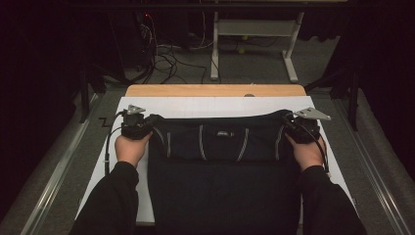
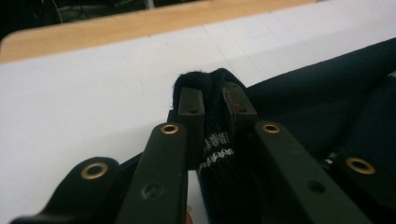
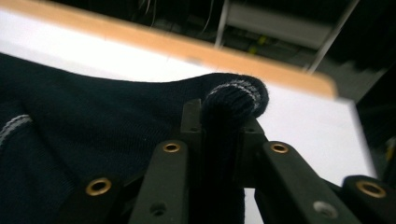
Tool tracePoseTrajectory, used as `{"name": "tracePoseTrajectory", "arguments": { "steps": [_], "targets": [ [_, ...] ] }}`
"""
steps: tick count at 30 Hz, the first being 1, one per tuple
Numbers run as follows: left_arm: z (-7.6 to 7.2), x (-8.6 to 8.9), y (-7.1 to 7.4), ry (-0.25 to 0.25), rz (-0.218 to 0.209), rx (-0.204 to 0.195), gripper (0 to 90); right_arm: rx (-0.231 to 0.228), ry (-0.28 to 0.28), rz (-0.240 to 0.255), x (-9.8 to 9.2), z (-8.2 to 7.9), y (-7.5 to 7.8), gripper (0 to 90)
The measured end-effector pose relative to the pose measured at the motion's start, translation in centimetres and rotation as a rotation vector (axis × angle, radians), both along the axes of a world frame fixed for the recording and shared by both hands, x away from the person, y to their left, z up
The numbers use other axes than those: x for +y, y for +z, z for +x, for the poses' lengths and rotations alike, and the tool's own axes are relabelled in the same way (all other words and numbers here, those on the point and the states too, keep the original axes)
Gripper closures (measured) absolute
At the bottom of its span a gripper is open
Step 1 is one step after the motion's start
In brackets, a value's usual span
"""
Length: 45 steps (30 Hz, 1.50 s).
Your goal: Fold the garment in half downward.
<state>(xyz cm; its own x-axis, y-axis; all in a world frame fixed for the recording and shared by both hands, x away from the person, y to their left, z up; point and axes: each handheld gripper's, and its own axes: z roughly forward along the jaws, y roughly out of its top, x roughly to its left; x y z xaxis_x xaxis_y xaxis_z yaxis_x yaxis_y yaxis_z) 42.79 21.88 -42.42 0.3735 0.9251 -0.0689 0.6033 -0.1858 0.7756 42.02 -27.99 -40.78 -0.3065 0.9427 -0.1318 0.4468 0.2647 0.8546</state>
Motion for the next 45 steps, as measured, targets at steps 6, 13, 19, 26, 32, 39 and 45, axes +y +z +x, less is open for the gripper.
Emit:
{"name": "tracePoseTrajectory", "arguments": {
  "steps": [6,13,19,26,32,39,45],
  "targets": [
    [0.6,-0.4,-2.5,-0.005,-0.045,0.072,67.3,0.116,-0.027,0.017,-0.4,1.0,-2.6,62.0],
    [-1.2,0.4,-2.6,-0.017,-0.058,0.091,38.7,0.102,-0.039,0.096,-1.7,-0.5,-2.2,29.9],
    [-3.5,0.9,-2.9,-0.016,-0.050,0.055,32.4,0.115,0.000,0.113,-1.5,-2.8,-2.9,20.2],
    [-6.4,0.0,-4.1,-0.084,-0.072,0.048,31.2,0.118,0.084,0.092,-0.3,-5.7,-4.4,21.3],
    [-8.0,-2.3,-4.4,-0.166,-0.068,0.056,31.6,0.149,0.148,0.065,0.5,-7.5,-5.5,32.8],
    [-7.2,-3.4,-5.2,-0.159,-0.012,0.119,45.0,0.199,0.159,0.019,1.0,-7.7,-6.1,54.8],
    [-7.1,-3.5,-5.1,-0.183,-0.018,0.109,65.1,0.194,0.176,0.036,0.8,-7.5,-6.0,77.0]
  ]
}}
